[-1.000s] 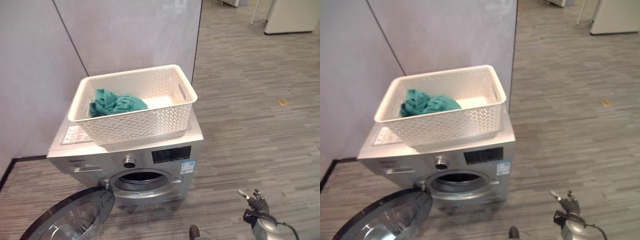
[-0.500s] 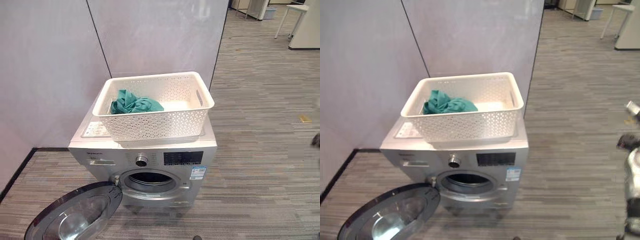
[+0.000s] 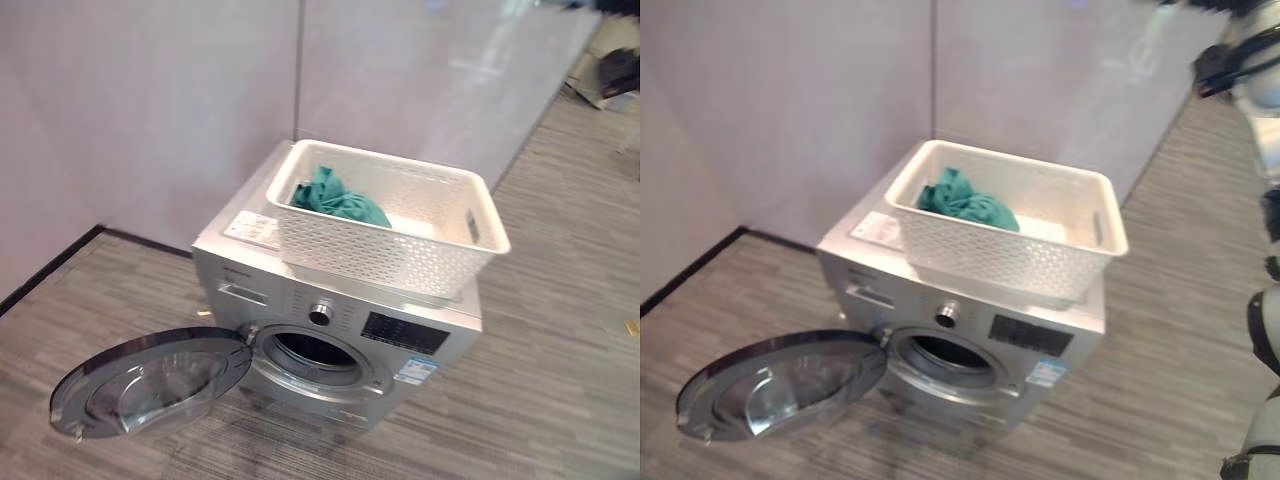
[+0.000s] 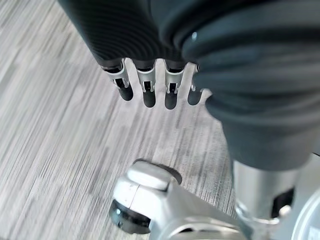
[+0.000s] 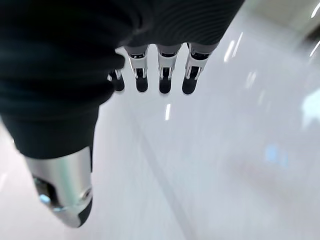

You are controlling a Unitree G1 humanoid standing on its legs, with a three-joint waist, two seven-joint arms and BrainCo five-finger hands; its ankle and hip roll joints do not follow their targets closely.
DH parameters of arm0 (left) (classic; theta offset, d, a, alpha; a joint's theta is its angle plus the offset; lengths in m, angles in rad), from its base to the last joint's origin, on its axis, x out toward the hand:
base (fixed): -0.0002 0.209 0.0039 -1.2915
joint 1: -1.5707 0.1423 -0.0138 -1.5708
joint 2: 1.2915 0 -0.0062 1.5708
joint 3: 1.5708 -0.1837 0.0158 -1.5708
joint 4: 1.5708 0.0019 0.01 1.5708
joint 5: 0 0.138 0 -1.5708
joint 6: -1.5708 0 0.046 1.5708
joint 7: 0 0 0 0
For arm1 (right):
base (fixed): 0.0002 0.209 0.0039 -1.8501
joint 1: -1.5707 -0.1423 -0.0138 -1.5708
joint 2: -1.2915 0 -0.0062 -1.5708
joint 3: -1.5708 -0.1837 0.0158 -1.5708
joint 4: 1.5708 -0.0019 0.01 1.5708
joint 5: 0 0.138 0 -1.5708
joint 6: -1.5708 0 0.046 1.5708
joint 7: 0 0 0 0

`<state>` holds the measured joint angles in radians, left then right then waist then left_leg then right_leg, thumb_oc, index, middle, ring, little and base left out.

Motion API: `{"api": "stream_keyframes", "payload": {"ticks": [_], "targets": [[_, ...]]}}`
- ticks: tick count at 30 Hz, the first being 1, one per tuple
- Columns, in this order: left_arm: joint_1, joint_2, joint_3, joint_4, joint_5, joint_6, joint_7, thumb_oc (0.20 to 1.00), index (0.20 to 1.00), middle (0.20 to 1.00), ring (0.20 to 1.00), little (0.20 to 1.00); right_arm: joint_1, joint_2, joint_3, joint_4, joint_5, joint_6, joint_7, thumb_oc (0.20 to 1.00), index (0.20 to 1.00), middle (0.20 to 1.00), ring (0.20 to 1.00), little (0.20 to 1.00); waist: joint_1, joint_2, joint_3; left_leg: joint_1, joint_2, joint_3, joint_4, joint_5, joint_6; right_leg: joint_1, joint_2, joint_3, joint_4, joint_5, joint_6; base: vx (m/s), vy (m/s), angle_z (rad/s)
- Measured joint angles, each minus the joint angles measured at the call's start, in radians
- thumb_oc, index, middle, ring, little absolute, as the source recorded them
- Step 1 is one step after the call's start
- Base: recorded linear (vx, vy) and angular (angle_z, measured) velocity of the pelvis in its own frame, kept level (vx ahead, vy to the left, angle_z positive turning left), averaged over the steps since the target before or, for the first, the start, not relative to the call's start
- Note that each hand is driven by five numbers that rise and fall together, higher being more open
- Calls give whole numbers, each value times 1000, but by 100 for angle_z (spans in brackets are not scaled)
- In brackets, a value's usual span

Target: Grab the laundry basket,head to the washer,open it,put in the laundry and shut it.

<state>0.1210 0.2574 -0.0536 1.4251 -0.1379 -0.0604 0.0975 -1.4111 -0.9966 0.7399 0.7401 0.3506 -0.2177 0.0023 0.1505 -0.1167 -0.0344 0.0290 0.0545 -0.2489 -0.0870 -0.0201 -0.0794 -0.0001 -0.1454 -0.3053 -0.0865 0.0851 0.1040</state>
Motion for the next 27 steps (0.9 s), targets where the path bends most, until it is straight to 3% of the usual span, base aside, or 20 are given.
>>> {"api": "stream_keyframes", "payload": {"ticks": [3, 6, 13, 16, 18, 23, 27], "targets": [[7, 2, 2, 3, -17, 6, -13, 1000, 1000, 1000, 1000, 1000, -13, 13, 71, -30, -20, 6, 64, 1000, 1000, 1000, 1000, 1000, 30, -4, -2, -15, -8, -39, 0, 8, -1, 2, -7, -31, 0, -6, 5, 15, 9, 38], [6, 5, 3, 4, -17, 7, -28, 1000, 1000, 1000, 1000, 1000, -66, -13, 268, -33, -120, 39, 132, 1000, 1000, 1000, 1000, 1000, 33, 6, 5, -17, -15, -67, 0, 8, -1, 17, -9, -60, 0, -13, 11, 8, 4, 30], [-3, 5, 0, -33, -17, 14, -74, 1000, 1000, 1000, 1000, 1000, -21, -10, 334, -78, -166, 97, 293, 1000, 1000, 1000, 1000, 1000, 28, 0, 11, -13, -16, -73, 0, 8, -2, 25, -10, -62, 0, -19, 13, 3, 6, 4], [-3, 6, 0, -34, -17, 16, -80, 1000, 1000, 1000, 1000, 1000, -19, -8, 364, -128, -210, 104, 313, 1000, 1000, 1000, 1000, 1000, 27, -2, 13, -14, -15, -72, 0, 8, -2, 28, -9, -61, 0, -19, 13, -15, -1, 0], [-2, 7, -10, -41, -16, 15, -80, 1000, 1000, 1000, 1000, 1000, 37, 43, 300, -113, -233, 84, 304, 1000, 1000, 1000, 1000, 1000, 29, -11, 21, -14, -15, -73, 0, 9, -3, 29, -6, -61, 0, -20, 13, -40, -7, 1], [-5, 26, -12, -78, -11, 11, -79, 1000, 1000, 1000, 1000, 1000, 86, 126, 306, -77, -334, 80, 297, 1000, 1000, 1000, 1000, 1000, 49, -37, 64, -38, -11, -72, 12, 15, -14, 4, 3, -56, 0, -16, 6, -97, -36, -1], [-36, 43, -39, -120, -19, -4, -78, 1000, 1000, 1000, 1000, 1000, 88, 190, 406, -26, -455, 74, 295, 1000, 1000, 1000, 1000, 1000, 99, -66, 104, -123, -5, -92, 36, 25, -30, -60, 12, -68, 1, -5, -5, -69, -27, 11]]}}
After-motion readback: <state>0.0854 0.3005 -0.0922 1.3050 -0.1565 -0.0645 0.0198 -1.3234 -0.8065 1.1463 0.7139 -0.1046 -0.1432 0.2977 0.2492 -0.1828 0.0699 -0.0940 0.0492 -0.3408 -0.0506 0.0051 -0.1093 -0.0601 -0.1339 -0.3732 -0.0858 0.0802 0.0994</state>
